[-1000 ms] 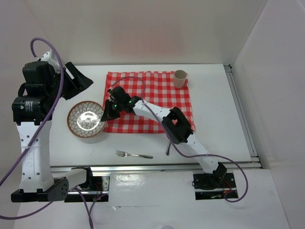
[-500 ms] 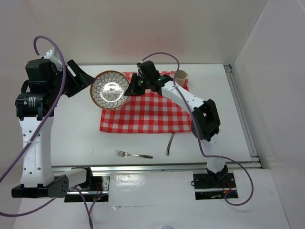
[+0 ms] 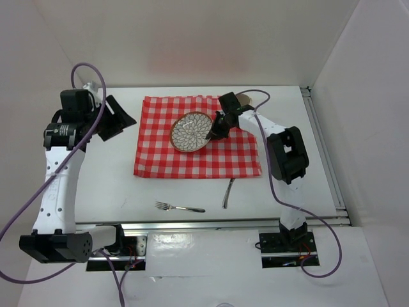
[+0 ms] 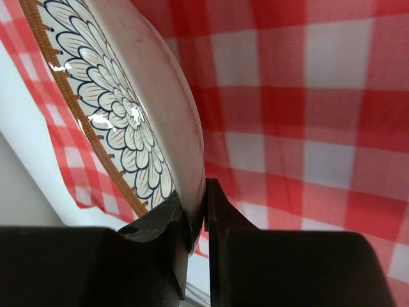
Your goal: Set the dinner table for one person
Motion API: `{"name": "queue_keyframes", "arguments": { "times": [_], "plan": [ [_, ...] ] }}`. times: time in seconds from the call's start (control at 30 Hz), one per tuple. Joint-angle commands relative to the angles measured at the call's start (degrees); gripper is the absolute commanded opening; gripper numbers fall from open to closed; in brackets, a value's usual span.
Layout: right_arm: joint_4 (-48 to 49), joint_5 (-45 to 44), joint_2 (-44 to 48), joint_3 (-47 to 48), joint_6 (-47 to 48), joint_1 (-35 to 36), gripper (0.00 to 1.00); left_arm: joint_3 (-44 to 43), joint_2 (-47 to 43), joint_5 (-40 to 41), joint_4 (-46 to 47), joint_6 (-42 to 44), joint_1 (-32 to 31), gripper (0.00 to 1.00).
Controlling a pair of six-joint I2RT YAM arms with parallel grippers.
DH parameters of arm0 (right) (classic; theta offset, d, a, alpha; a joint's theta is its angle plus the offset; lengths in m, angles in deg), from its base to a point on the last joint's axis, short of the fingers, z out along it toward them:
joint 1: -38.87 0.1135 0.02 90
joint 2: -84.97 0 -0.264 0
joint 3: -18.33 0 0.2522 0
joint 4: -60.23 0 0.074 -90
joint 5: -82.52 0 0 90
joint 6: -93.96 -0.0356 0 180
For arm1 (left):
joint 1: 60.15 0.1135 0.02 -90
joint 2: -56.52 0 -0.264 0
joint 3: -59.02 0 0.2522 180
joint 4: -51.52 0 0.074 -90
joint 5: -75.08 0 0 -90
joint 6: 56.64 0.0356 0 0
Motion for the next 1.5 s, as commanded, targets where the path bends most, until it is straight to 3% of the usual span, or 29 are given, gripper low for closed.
{"name": "queue_keyframes", "arguments": {
  "times": [0.0,0.47,0.63,0.67,0.77,0.83,0.97,1.03,1.27,1.47],
  "plan": [
    [8.22,4.25,7.79,0.68,-1.85,-0.14,0.0,2.71,0.77,-1.75,3.72,0.92,-0.21,0.73],
    [10.68,6.36,6.12,-3.72,-3.43,-3.22,0.0,3.42,1.83,-1.84,3.72,1.45,-0.74,0.73],
    [11.48,3.2,6.64,-7.23,-4.04,-3.22,0.0,3.42,1.83,-1.84,3.72,1.45,-0.74,0.73],
    [11.48,3.19,6.64,-7.24,-4.04,-3.22,0.03,3.42,1.83,-1.84,3.72,1.45,-0.74,0.73],
    [11.48,1.79,6.64,-7.86,-4.04,-3.22,0.31,2.89,1.83,-1.84,3.72,1.45,-1.27,0.73],
    [11.48,1.26,7.17,-8.47,-3.52,-3.22,0.62,3.5,1.83,-1.84,3.19,1.45,-1.88,0.73],
    [9.99,-0.84,8.48,-8.47,-2.47,-3.22,0.94,6.93,1.83,-0.53,3.19,1.97,-3.98,0.74],
    [9.02,-2.78,9.28,-7.95,-1.93,-3.22,1.0,10.88,1.83,2.1,3.19,1.27,-5.22,0.74],
    [1.55,-12.97,18.23,-8.64,2.45,-2.08,1.0,20.64,1.3,9.41,2.59,-4.61,-12.07,0.73],
    [-0.74,-17.37,31.85,-15.66,4.48,-2.08,1.0,29.34,0.16,12.31,1.09,-14.97,-26.73,0.66]
  ]
}}
